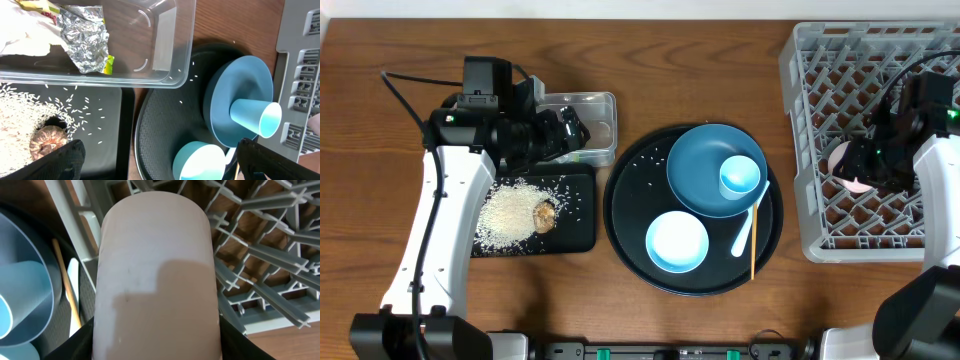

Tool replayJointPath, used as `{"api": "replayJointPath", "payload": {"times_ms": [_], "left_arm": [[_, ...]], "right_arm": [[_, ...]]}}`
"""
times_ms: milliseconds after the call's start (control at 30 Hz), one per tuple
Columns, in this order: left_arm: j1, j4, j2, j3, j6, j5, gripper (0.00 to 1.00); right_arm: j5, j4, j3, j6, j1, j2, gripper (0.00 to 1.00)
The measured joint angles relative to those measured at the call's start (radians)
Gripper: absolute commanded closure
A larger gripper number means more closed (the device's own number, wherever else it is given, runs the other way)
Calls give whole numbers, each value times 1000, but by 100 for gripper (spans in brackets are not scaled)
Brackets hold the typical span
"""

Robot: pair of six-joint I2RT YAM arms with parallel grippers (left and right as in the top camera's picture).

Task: Sort waste into correct bins and load items into the dishwasher rack
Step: 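Open the right gripper and lift it away from the pink cup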

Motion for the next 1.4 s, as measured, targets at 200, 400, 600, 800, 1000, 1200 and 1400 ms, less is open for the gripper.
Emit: {"api": "replayJointPath", "payload": {"times_ms": [200, 400, 600, 800, 1000, 1200, 1400], "left_arm": [[0, 0, 0, 0, 0, 0, 2], [0, 0, 0, 0, 0, 0, 2], [0, 0, 0, 0, 0, 0, 2], [0, 0, 0, 0, 0, 0, 2], [0, 0, 0, 0, 0, 0, 2], [0, 0, 0, 0, 0, 0, 2], [0, 0, 0, 0, 0, 0, 2]], "right_arm": [[-4, 61, -56, 1, 0, 0, 70], [-7, 128, -68, 2, 0, 0, 70], [-8, 157, -68, 4, 0, 0, 68], [-15, 163, -69, 4, 0, 0, 51], [-23, 209, -70, 10, 0, 0, 28], [-39, 240, -70, 7, 0, 0, 21], [-51, 234, -69, 7, 0, 0, 26]]}}
